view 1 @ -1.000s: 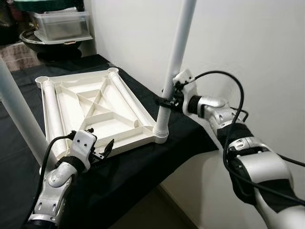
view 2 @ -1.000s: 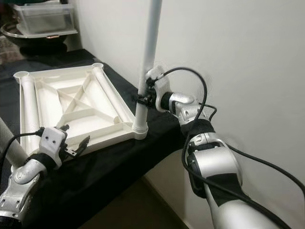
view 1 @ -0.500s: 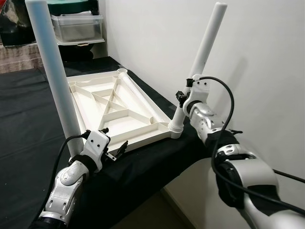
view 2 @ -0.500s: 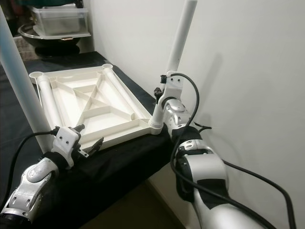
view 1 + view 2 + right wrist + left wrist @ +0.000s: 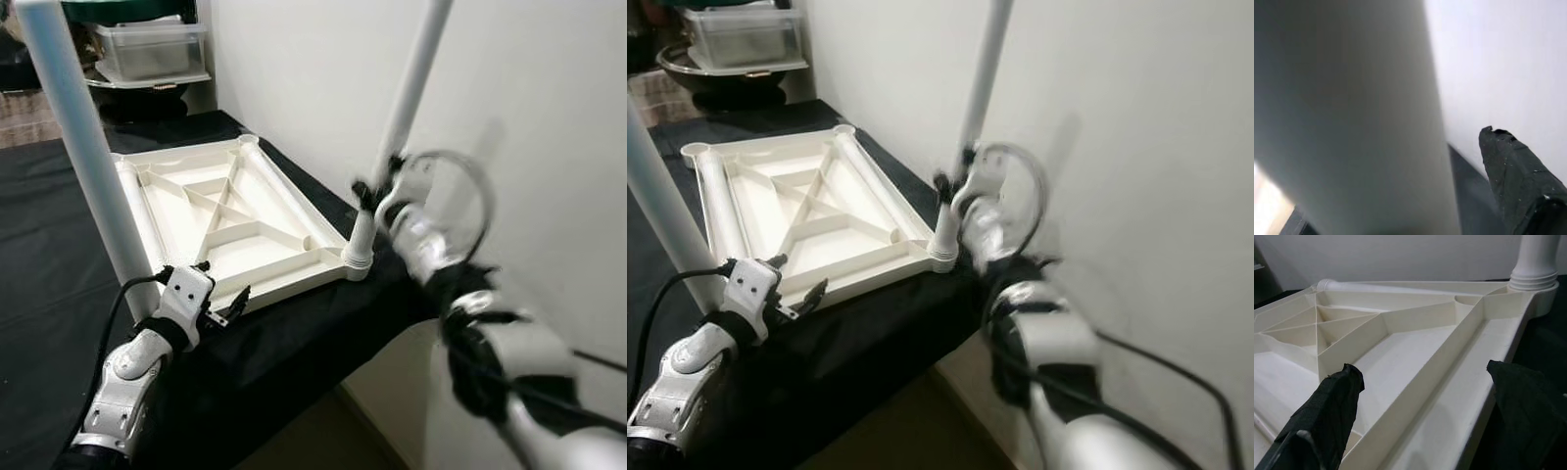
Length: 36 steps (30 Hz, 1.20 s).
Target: Building children table
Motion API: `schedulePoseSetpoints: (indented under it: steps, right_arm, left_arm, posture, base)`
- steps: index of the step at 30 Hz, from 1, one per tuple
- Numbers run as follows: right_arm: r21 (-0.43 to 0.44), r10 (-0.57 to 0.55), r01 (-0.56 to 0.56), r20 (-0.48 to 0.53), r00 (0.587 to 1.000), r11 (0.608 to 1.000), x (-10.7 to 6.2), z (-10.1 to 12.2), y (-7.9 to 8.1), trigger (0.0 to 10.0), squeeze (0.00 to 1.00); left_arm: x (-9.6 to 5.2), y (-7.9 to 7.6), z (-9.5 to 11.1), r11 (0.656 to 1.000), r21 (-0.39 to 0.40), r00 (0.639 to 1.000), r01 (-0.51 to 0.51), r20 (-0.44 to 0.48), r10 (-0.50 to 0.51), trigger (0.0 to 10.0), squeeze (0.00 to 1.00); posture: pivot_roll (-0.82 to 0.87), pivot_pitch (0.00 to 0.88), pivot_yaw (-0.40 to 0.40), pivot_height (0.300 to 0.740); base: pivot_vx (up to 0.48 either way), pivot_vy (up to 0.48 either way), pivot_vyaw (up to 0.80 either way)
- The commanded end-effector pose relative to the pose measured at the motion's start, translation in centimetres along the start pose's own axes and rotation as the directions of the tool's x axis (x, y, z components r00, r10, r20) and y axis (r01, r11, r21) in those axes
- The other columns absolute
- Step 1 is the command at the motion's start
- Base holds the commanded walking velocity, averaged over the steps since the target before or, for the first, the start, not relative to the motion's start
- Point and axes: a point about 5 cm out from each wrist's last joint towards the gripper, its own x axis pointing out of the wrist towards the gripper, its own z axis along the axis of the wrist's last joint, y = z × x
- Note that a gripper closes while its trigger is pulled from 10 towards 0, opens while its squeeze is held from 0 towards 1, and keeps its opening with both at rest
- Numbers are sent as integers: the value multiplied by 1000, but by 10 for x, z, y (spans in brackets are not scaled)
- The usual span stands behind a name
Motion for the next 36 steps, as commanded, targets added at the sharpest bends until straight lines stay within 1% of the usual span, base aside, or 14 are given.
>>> schedulePoseSetpoints:
  steps: [1, 3, 10, 11, 12, 17, 21, 23, 24, 29, 30, 32, 33, 36]
  right_arm:
    - [1, 147, -147, -9, 989, 989, -2, -2, 4, 10000, 0]
    - [-120, 449, -457, -84, 889, 882, -11, -12, 14, 10000, 0]
    - [-159, 492, -528, -216, 843, 834, -14, -34, 20, 10000, 0]
    - [-164, 464, -514, -267, 845, 842, -12, -46, 23, 2745, 0]
    - [-168, 385, -444, -294, 875, 880, -9, -55, 24, 0, 0]
    - [-242, -54, -18, -285, 957, 970, -6, -66, 4, 0, 0]
    - [-238, -276, 220, -236, 932, 946, -10, -64, -15, 0, 0]
    - [-246, -446, 395, -203, 872, 885, -19, -67, -33, 0, 0]
    - [-238, -582, 538, -194, 790, 809, -29, -77, -47, 10000, 0]
    - [-193, -540, 508, -204, 816, 840, -28, -88, -35, 10000, 0]
    - [-172, -516, 490, -185, 836, 855, -25, -84, -31, 10000, 192]
    - [-161, -506, 483, -170, 846, 861, -23, -81, -28, 10000, 192]
    - [-149, -490, 472, -123, 863, 869, -20, -72, -26, 10000, 1000]
    - [-132, -468, 455, -88, 879, 880, -17, -62, -25, 10000, 1000]
  left_arm:
    - [-3, 8, -3, 999, 19, 999, -34, -20, 35, 10000, 0]
    - [-2, 6, -2, 1000, 9, 1000, -25, -15, 25, 10000, 0]
    - [-2, 6, -2, 1000, 5, 1000, -22, -13, 22, 10000, 0]
    - [-3, 7, -1, 1000, 5, 1000, -24, -13, 24, 10000, 0]
    - [-3, 8, -1, 1000, 6, 1000, -27, -13, 27, 10000, 0]
    - [-7, 7, -3, 1000, 5, 999, -29, -18, 29, 10000, 0]
    - [-8, 7, -3, 1000, 3, 999, -28, -20, 28, 10000, 0]
    - [-7, 7, -3, 1000, 2, 999, -28, -20, 28, 10000, 0]
    - [-6, 6, -3, 1000, 0, 999, -26, -19, 26, 10000, 0]
    - [-6, 4, -4, 1000, -3, 1000, -16, -20, 16, 10000, 0]
    - [-6, 5, -4, 1000, -2, 1000, -14, -21, 14, 10000, 0]
    - [-6, 5, -4, 1000, -1, 1000, -13, -22, 13, 10000, 0]
    - [-5, 6, -3, 1000, 0, 1000, -14, -21, 14, 10000, 0]
    - [-5, 7, -3, 1000, 0, 1000, -16, -21, 16, 10000, 0]
  posture:
    - [24, 0, -114, 740]
    - [33, 0, -117, 740]
    - [38, 0, -120, 740]
    - [43, 0, -123, 740]
    - [49, 0, -127, 740]
    - [46, 0, -125, 740]
    - [38, 0, -123, 740]
    - [37, 0, -122, 740]
    - [36, 0, -116, 740]
    - [25, 0, -105, 740]
    - [24, 0, -104, 740]
    - [24, 0, -104, 740]
    - [25, 0, -106, 740]
    - [24, 0, -106, 740]
  base:
    - [0, 0, 0]
    - [0, 0, 0]
    - [0, 0, 0]
    - [0, 0, 0]
    - [0, 0, 0]
    - [0, 0, 0]
    - [0, 0, 0]
    - [0, 0, 0]
    - [0, 0, 0]
    - [0, 0, 0]
    - [0, 0, 0]
    - [0, 0, 0]
    - [0, 0, 0]
    - [0, 0, 0]
